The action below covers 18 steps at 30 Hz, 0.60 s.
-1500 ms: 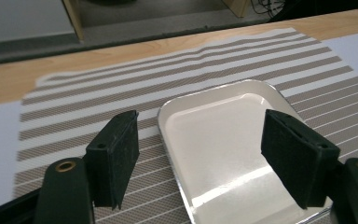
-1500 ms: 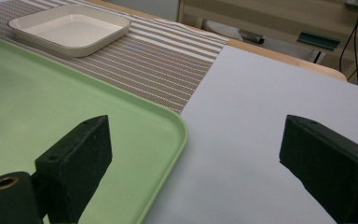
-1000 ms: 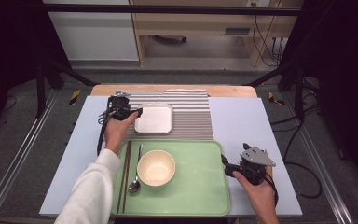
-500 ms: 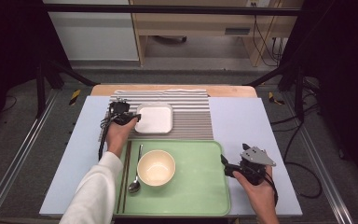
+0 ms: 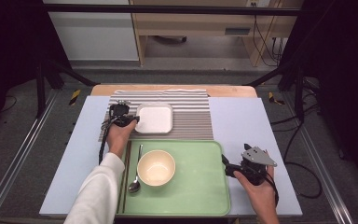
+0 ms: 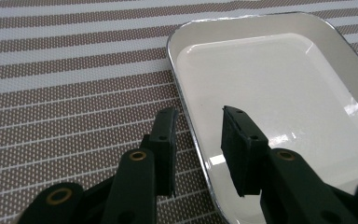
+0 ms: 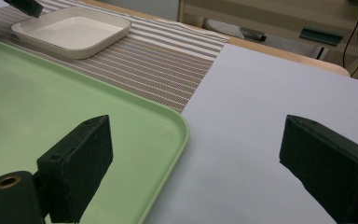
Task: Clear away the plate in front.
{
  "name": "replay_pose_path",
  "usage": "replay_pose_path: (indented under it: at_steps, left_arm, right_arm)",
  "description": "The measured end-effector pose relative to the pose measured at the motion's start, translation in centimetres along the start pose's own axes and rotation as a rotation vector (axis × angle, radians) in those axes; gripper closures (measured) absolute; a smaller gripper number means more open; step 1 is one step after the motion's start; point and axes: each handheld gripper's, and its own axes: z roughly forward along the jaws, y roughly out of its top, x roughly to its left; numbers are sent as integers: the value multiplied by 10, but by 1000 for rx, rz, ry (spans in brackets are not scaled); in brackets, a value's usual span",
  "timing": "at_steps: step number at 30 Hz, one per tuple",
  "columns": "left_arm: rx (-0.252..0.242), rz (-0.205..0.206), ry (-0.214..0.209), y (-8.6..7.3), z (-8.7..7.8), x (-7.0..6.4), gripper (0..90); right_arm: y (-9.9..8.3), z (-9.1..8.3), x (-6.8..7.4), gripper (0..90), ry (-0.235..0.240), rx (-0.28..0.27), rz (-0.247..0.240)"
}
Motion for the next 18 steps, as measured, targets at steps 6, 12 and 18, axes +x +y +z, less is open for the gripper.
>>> replay_pose_path:
  at_steps: [6,12,18]
  left_arm:
    - [5,-21,-9,-2,3,3,674]
    - [7,-29,-25,-3,5,1,679]
    - [12,-30,-32,-4,8,1,713]
  right_arm:
    - [0,-1,-1,98,-5,-6,3]
    - [0,-1,-1,102,-5,-12,4]
    - [0,-1,-1,104,-3,-10,5]
